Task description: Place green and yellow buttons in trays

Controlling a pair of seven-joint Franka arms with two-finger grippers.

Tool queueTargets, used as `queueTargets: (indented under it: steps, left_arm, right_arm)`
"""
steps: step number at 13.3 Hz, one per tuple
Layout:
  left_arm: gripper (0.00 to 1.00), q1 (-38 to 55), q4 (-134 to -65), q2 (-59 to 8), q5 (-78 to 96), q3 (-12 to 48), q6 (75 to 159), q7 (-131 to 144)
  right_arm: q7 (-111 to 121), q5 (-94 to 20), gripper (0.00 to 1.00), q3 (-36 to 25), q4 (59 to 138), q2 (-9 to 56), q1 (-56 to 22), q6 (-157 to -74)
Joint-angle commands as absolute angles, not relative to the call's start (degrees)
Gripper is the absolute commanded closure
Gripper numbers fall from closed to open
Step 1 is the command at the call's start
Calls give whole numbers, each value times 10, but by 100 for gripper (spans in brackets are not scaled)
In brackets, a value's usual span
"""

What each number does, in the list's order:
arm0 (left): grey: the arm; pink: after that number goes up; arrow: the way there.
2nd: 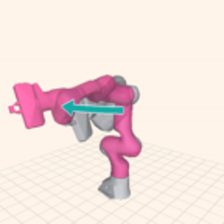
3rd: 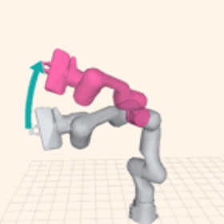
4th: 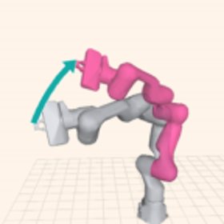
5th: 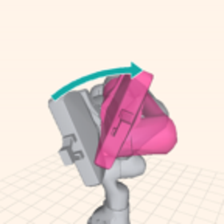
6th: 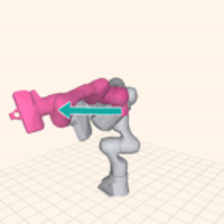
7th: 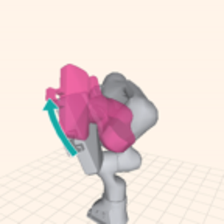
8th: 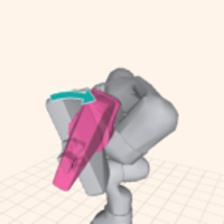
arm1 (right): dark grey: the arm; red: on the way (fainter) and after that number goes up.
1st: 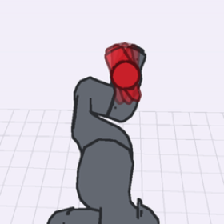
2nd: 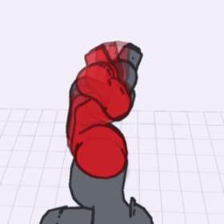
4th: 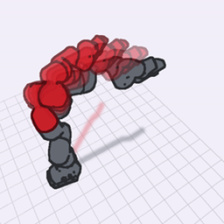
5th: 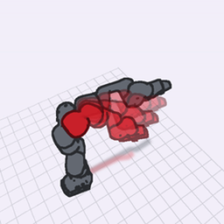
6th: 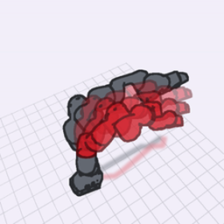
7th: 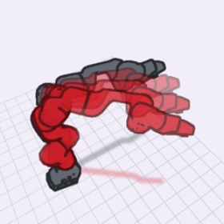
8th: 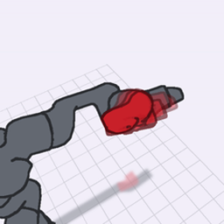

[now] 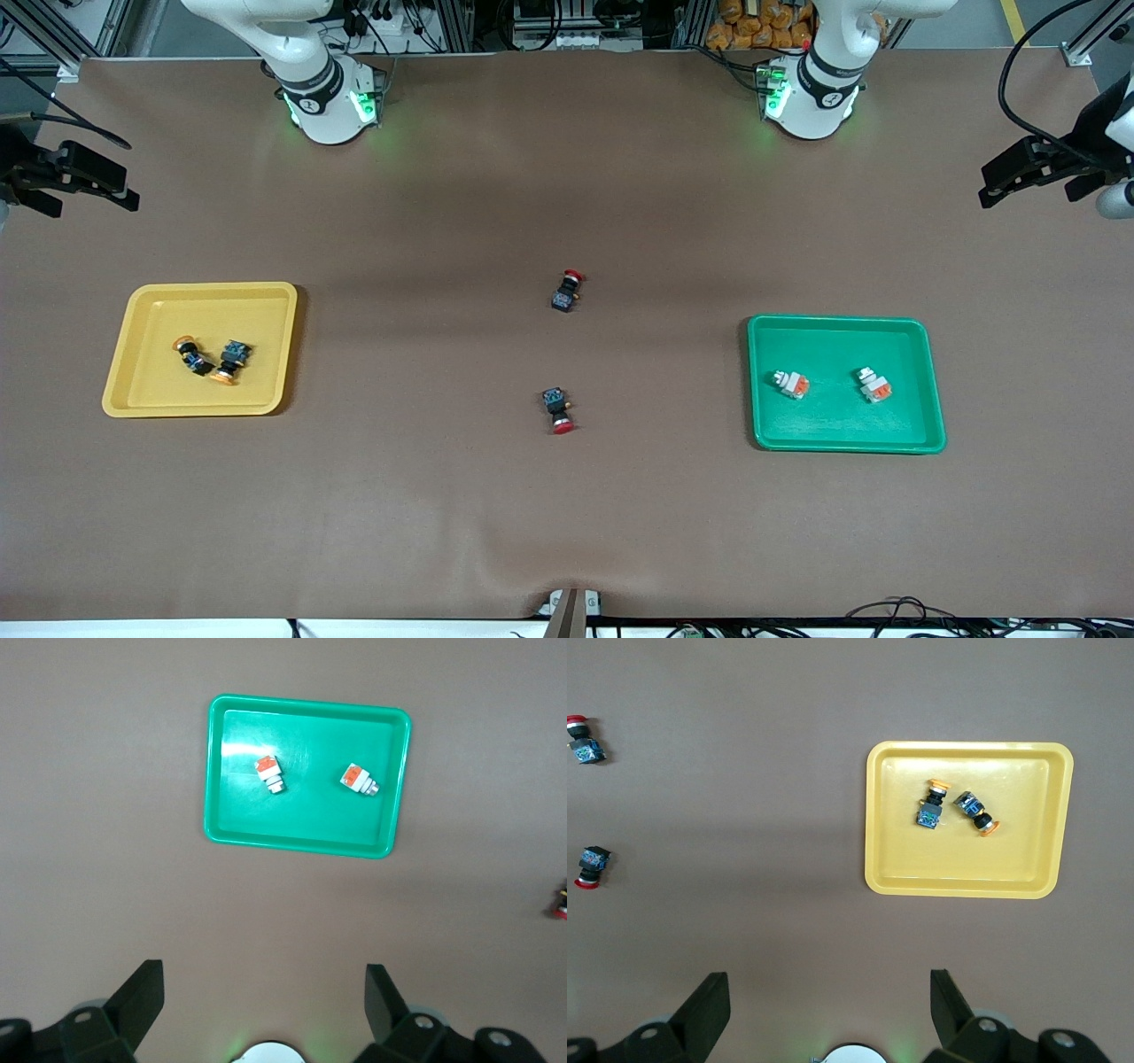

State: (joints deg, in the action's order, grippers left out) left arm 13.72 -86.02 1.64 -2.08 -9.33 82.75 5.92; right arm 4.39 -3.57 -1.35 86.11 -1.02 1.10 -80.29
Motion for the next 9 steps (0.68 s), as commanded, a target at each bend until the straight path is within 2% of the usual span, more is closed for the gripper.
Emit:
queueTargets:
  steps: [1, 4, 9]
  left_arm:
    - [0, 156, -849, 11, -21, -100, 835, 38]
    - [0, 156, -847, 11, -18, -99, 838, 37]
    - [0, 156, -853, -6, -11, -97, 898, 35]
  right_arm:
    - [36, -42, 0, -8, 854, -12, 20, -795]
    - [36, -42, 0, -8, 854, -12, 20, -795]
    - [36, -42, 0, -8, 854, -12, 20, -795]
